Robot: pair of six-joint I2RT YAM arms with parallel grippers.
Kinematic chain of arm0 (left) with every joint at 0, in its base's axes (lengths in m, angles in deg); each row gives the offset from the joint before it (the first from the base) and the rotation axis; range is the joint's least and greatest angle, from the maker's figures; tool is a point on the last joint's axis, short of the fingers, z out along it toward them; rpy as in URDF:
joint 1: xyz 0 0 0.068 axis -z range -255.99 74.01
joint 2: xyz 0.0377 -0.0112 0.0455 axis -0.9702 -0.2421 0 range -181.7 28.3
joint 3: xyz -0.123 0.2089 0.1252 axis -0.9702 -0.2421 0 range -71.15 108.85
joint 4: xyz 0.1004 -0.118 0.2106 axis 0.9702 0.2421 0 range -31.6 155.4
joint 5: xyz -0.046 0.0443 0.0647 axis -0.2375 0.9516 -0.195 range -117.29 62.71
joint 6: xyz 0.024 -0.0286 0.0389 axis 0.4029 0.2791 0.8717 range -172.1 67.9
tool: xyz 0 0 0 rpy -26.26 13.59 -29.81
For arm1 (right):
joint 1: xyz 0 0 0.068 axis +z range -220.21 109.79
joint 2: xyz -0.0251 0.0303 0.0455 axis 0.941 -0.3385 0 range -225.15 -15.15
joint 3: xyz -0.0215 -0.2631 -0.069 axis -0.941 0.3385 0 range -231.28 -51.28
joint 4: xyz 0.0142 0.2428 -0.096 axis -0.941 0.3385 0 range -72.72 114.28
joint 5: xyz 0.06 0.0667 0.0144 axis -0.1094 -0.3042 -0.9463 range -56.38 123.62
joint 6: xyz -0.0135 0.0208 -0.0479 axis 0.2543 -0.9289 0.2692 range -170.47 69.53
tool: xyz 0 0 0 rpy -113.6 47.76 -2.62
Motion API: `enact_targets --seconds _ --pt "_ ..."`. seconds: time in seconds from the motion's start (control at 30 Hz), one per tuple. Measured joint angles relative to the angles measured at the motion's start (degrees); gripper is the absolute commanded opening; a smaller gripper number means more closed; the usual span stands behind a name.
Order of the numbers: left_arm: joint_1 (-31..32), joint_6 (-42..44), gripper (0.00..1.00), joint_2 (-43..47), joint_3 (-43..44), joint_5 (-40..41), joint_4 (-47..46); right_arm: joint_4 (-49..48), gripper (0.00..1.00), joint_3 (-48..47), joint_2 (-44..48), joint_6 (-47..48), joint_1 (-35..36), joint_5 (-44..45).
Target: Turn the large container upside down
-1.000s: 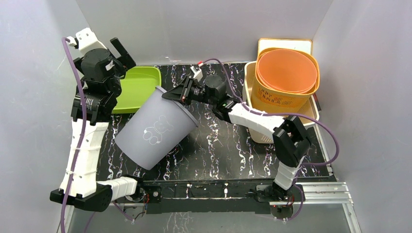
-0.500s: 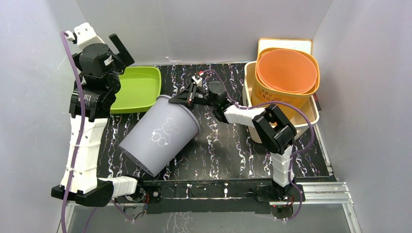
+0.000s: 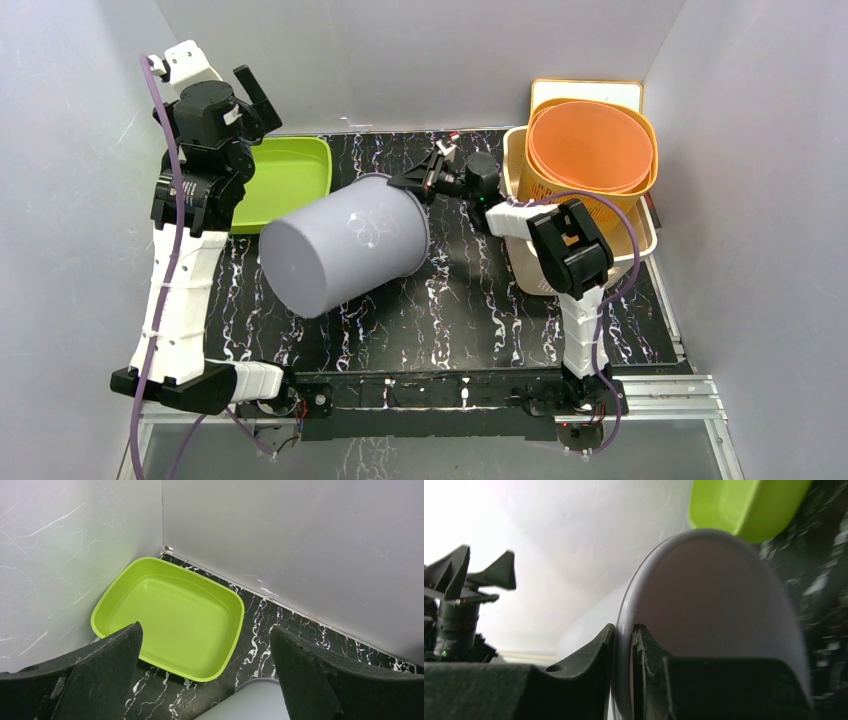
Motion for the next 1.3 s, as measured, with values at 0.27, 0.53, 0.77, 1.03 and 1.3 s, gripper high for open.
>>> enact_targets --seconds 0.27,0.53,0.77,1.03,1.3 --pt "0.0 -0.1 0.98 -1.4 0.0 -1.3 -0.1 14.7 0.23 -8.3 -8.7 10.2 -5.3 0.0" --pt "0.0 -0.1 0.98 -2.7 -1.2 -2.1 -0.5 29.1 0.33 -14.4 -13.9 19.9 -5.9 0.8" --pt "0.0 -0.5 0.98 -2.9 -2.7 -3.2 -0.5 40.3 0.42 -21.2 -13.9 28.7 -7.0 4.4" --pt "0.0 -1.5 0.98 -3.0 -5.2 -4.9 -1.0 55.5 0.44 -29.5 -10.3 40.5 -7.0 15.2" --pt "0.0 -2.8 0.98 -3.0 -8.6 -7.6 -1.1 68.3 0.53 -38.3 -2.2 51.9 -4.6 26.5"
